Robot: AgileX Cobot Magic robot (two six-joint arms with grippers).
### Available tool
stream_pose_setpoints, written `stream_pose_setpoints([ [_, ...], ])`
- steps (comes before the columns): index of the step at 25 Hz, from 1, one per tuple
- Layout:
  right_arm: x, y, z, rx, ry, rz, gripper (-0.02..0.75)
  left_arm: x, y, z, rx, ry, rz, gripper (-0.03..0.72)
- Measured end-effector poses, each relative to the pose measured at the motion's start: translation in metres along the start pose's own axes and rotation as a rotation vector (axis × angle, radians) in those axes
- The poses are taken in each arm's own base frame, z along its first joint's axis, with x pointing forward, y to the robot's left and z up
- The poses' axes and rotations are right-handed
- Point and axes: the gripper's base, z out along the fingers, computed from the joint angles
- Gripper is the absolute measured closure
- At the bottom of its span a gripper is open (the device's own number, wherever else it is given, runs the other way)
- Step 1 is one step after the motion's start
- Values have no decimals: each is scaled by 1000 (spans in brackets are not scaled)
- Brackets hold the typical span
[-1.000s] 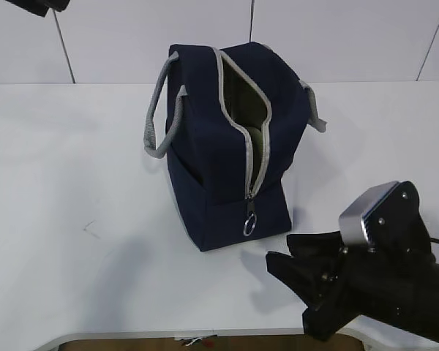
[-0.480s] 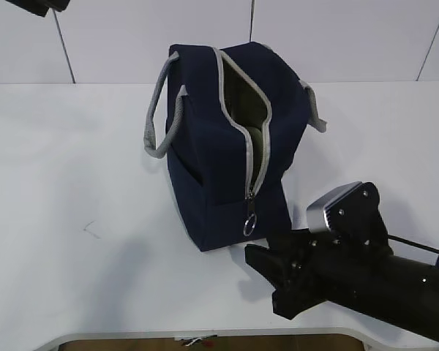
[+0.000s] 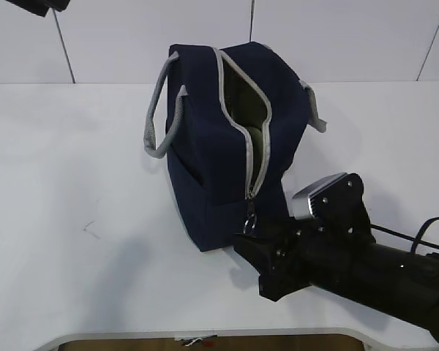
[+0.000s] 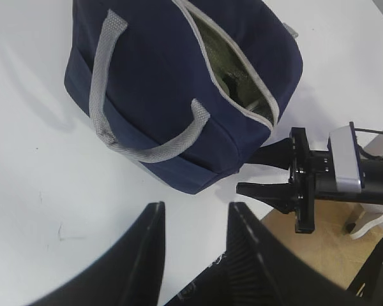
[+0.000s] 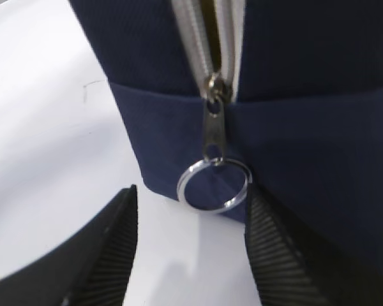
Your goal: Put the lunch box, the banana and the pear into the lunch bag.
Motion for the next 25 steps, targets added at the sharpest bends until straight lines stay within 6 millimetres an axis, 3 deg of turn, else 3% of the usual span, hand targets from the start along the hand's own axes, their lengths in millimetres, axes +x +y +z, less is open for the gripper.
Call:
stream_pose_setpoints([
  [25,-5,1,10,-29,-19,-37,302,1,-1,-2,3,-3,0,436],
])
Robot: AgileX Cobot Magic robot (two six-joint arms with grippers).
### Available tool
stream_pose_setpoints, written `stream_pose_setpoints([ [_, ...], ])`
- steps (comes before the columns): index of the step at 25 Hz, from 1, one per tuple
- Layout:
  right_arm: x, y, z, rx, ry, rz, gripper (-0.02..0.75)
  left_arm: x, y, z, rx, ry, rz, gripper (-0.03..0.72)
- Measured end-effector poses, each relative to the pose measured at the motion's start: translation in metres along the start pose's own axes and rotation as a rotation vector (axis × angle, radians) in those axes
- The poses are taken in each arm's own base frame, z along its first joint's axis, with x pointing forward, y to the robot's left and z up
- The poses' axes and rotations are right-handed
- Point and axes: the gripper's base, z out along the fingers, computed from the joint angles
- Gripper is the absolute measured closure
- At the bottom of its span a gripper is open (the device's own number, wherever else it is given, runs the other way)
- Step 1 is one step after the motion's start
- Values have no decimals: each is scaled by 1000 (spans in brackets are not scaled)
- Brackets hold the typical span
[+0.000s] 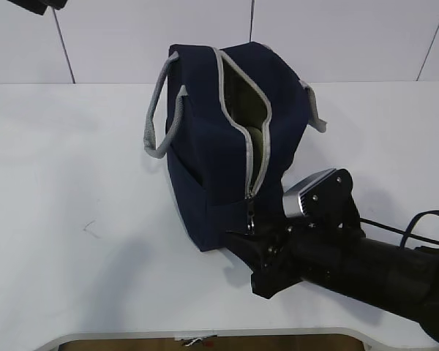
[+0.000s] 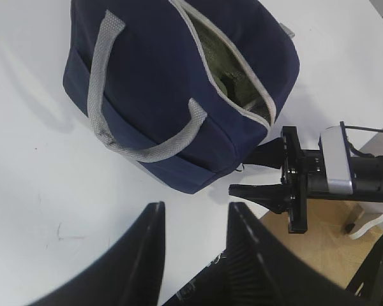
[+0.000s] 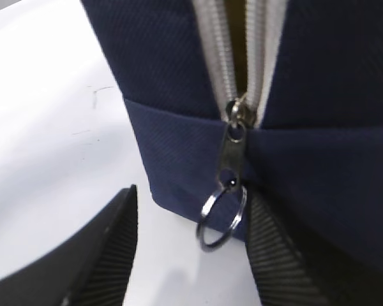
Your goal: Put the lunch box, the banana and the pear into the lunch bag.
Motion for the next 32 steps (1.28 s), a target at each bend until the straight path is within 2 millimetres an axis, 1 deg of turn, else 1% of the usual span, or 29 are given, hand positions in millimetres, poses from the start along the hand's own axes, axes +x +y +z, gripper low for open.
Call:
stream_pose_setpoints([
  [7,0,0,0,0,2,0,305,0,0,0,0,0,0,436],
  [16,0,0,0,0,2,0,361,0,0,0,0,0,0,436],
  [19,0,0,0,0,2,0,393,0,0,0,0,0,0,436],
  [25,0,0,0,5,3,3,522,0,0,0,0,0,0,436],
  [32,0,-2,0,26,-3,19,556,0,0,0,0,0,0,436],
])
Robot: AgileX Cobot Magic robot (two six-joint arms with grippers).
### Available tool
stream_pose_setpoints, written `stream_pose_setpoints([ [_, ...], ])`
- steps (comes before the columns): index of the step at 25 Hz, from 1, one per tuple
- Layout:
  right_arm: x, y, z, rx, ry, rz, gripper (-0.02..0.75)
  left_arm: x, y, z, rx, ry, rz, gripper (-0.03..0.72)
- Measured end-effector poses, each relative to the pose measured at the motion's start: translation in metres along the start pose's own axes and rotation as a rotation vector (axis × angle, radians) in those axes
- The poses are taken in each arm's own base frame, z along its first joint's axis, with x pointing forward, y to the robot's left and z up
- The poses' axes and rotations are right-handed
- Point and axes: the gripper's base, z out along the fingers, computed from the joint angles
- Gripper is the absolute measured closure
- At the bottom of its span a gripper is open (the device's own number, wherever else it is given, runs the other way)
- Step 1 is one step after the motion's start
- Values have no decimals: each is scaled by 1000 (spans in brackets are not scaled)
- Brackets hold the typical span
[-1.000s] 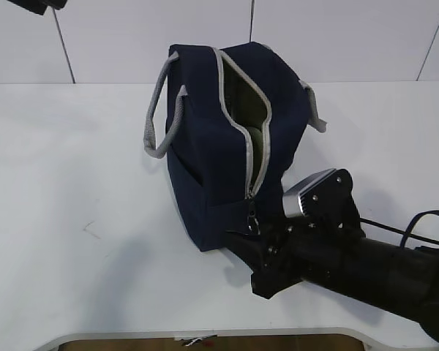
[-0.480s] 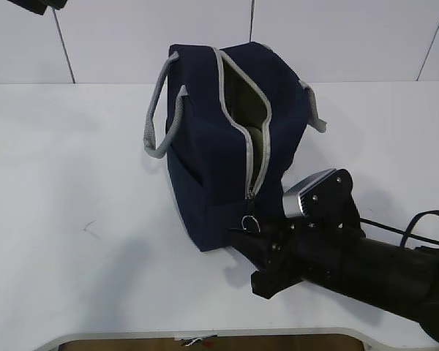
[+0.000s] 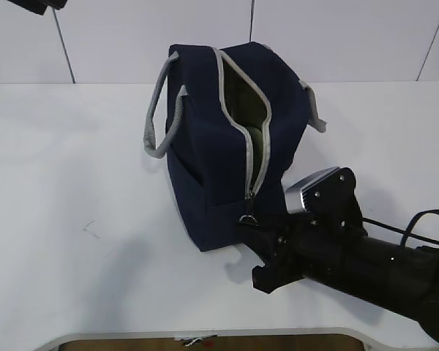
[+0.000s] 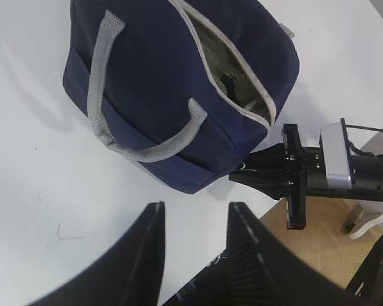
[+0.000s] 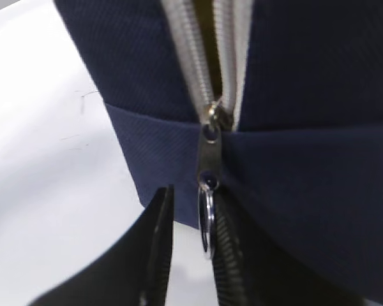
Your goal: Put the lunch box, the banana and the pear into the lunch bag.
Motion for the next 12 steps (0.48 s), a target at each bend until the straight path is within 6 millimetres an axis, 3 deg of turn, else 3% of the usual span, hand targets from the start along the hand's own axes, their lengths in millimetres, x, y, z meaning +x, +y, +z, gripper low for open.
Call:
stream_pose_setpoints([
  [5,0,0,0,0,1,42,647,0,0,0,0,0,0,436],
  [12,1,0,0,6,15,66,666,0,-1,-2,6,-5,0,436],
])
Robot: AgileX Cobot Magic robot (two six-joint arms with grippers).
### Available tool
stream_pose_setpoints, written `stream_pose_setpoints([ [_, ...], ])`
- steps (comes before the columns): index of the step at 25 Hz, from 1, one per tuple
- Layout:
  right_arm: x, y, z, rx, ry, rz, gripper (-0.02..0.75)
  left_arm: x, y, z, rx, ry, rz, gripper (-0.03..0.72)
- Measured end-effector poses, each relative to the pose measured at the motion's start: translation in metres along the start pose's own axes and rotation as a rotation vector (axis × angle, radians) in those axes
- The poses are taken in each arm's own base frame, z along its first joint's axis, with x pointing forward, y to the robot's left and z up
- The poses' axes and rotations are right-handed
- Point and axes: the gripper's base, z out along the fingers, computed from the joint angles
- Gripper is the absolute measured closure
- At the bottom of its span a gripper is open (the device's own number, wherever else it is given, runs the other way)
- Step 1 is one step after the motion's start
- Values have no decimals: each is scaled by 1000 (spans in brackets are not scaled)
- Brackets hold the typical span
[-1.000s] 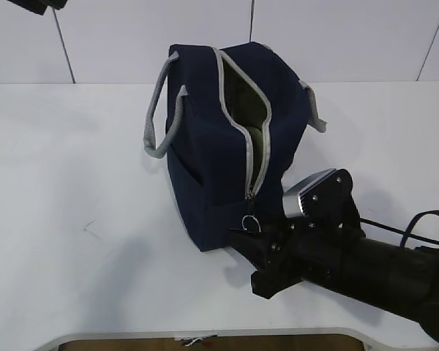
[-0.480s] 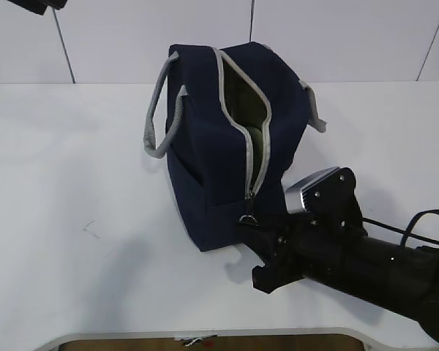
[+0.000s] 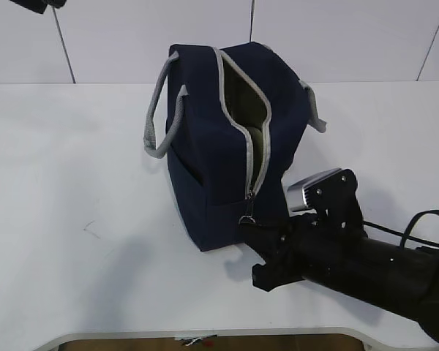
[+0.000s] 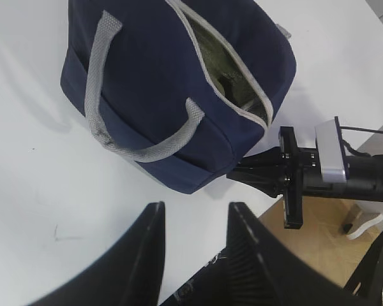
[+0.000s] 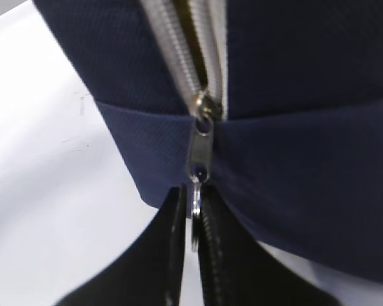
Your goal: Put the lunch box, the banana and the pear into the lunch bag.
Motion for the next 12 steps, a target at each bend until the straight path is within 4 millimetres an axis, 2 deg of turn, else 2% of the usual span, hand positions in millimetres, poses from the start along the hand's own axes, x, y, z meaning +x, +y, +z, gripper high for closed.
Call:
stream_pose_setpoints([
  [12,0,0,0,1,2,2,667,0,0,0,3,0,-1,436],
])
